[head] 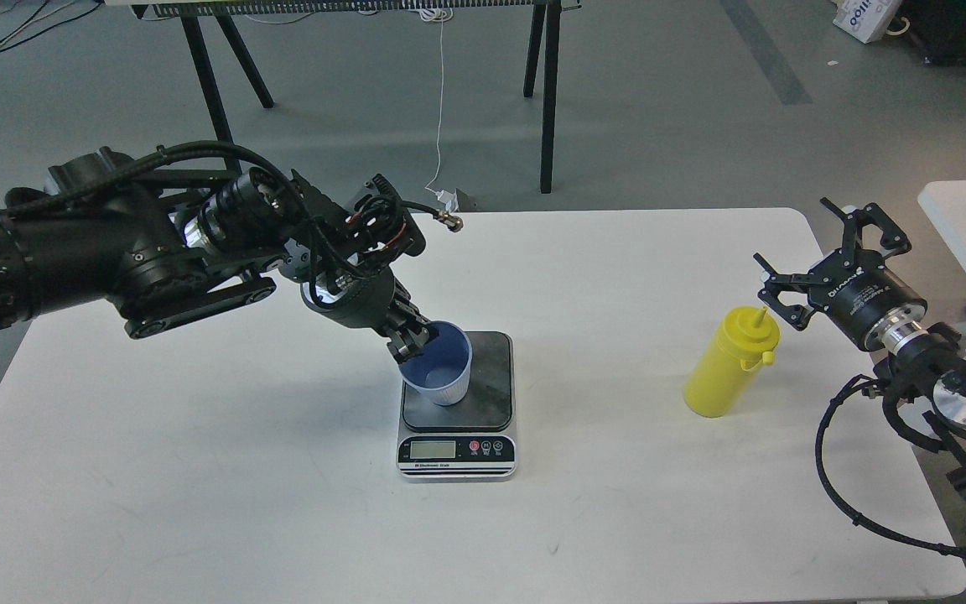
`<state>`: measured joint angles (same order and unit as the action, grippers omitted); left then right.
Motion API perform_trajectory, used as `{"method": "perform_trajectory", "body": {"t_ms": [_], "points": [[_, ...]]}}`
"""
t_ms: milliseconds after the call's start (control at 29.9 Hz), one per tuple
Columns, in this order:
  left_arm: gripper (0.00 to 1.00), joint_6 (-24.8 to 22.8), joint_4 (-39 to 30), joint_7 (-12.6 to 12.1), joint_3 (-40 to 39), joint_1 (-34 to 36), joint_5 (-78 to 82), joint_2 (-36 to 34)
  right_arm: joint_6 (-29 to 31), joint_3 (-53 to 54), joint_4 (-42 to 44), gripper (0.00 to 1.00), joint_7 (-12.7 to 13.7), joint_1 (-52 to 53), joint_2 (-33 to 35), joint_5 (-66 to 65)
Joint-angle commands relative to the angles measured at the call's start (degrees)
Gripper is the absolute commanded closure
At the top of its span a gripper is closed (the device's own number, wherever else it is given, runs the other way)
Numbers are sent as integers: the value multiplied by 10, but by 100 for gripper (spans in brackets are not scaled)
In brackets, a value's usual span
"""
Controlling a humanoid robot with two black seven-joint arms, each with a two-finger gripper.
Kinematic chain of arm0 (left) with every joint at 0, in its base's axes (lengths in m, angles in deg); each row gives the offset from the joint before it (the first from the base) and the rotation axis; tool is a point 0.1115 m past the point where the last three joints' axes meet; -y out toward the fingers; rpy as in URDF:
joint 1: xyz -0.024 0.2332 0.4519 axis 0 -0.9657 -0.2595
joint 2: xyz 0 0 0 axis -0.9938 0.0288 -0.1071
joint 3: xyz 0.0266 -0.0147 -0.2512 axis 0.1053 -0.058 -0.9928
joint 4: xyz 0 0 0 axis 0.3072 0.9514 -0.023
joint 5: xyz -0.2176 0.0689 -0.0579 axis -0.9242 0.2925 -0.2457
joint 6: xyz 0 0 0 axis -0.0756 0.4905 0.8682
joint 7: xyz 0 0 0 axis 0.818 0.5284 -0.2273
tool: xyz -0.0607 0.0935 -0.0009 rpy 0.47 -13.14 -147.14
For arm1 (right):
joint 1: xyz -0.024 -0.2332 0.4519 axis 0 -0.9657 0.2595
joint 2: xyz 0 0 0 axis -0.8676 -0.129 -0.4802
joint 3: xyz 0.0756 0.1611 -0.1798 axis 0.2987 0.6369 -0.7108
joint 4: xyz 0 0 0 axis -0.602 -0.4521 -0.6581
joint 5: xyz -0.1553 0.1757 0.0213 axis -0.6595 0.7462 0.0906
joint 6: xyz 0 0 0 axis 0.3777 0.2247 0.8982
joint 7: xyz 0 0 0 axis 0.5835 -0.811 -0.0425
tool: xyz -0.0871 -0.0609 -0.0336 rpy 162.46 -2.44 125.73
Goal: Pour seasoning into cup on scale with both arms
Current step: 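Lift the blue cup and carry it over the scale, then set the cup on the scale, open and withdraw left gripper, then lower the right gripper toward the yellow bottle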
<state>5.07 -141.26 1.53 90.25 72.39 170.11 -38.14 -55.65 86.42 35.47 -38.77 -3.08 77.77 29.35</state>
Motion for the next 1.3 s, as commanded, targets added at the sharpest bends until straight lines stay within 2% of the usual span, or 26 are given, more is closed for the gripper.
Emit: {"method": "perform_trajectory", "body": {"t_ms": [0,234,368,502,635,803,970,1137,1271], "points": [[77,0,1,0,-9,-2,-11,0,0,0,0,1,0,0,-1,0],[49,0,18,0,-31,-5,-34,1,0,0,0,1,0,0,0,0],[27,0,30,0,-38,-4,-67,2,0,-1,-1,1,0,0,0,0],[15,0,49,0,-40,-1,-92,0,0,-3,-3,1,1,2,0,-1],[7,0,92,0,-63,3,-142,-3,0,-43,-4,1,3,22,5,-25],[3,0,174,0,-89,3,-250,-4,0,-121,-14,1,5,115,8,-61],[3,0,193,0,-90,3,-357,-18,0,-77,-43,1,8,172,33,-45],[3,0,193,0,-91,-3,-412,-46,0,-19,-85,1,17,165,64,104],[2,0,203,0,-93,-11,-452,-57,0,-14,-101,1,41,120,99,323]]}}
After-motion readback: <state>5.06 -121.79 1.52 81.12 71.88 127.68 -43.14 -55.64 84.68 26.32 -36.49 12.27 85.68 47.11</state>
